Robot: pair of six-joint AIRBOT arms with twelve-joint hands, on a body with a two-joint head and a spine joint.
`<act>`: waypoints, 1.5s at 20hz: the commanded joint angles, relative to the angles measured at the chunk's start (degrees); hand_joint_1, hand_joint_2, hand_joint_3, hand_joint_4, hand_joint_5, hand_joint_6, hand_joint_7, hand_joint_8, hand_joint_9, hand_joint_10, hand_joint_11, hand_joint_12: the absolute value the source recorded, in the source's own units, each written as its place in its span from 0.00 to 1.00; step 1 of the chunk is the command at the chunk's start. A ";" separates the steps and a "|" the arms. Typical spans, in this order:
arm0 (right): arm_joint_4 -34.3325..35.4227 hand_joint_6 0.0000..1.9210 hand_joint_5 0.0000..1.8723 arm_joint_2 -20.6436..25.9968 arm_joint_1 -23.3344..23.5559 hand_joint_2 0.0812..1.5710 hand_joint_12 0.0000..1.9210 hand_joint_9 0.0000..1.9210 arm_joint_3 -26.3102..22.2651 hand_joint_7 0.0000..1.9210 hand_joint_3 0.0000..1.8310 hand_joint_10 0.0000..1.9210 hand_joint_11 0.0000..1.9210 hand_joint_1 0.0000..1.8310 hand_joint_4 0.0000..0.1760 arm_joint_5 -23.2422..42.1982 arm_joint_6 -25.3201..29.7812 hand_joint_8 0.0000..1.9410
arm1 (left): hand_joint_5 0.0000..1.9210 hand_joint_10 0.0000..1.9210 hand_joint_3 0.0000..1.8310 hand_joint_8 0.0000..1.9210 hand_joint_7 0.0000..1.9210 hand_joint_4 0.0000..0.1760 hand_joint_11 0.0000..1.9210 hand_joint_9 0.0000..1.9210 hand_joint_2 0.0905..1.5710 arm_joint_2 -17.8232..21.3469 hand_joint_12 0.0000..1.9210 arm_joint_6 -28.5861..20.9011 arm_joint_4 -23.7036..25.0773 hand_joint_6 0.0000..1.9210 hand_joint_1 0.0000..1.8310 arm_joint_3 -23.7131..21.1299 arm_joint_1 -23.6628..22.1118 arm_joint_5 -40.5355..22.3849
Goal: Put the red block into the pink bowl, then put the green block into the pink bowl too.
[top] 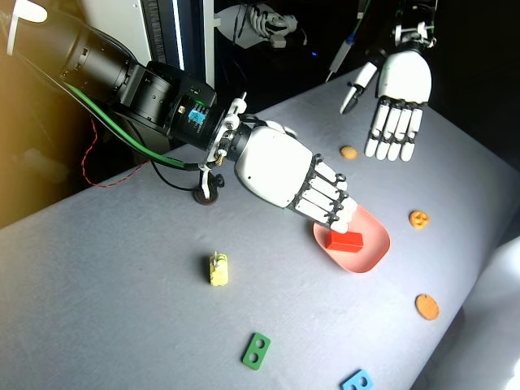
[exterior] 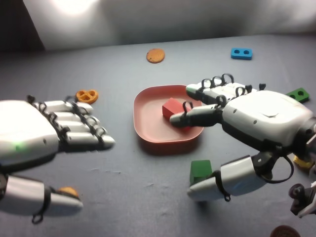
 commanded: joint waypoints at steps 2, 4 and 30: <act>-1.61 0.02 0.33 0.31 0.18 0.44 0.00 0.00 0.21 0.00 0.00 0.00 0.00 0.41 1.00 6.86 0.24 0.00 | 0.11 0.00 0.00 0.00 0.11 0.00 0.00 0.07 0.76 1.54 0.03 -0.09 -0.95 0.00 0.14 -0.84 0.14 -7.39; -0.55 0.02 0.39 0.10 -0.08 0.44 0.00 0.00 0.31 0.00 0.00 0.00 0.00 0.42 1.00 7.22 0.25 0.00 | 0.13 0.00 0.00 0.00 0.13 0.00 0.00 0.09 0.75 1.68 0.10 -0.09 -0.43 0.00 0.14 -1.50 0.15 -7.95; 4.17 0.01 0.50 -4.05 -3.93 0.44 0.00 0.00 2.75 0.05 0.00 0.00 0.00 0.39 1.00 8.30 0.27 0.00 | 0.16 0.00 0.00 0.00 0.16 0.00 0.00 0.14 0.87 0.54 0.12 -0.08 1.70 0.00 0.00 -1.42 -6.58 -3.82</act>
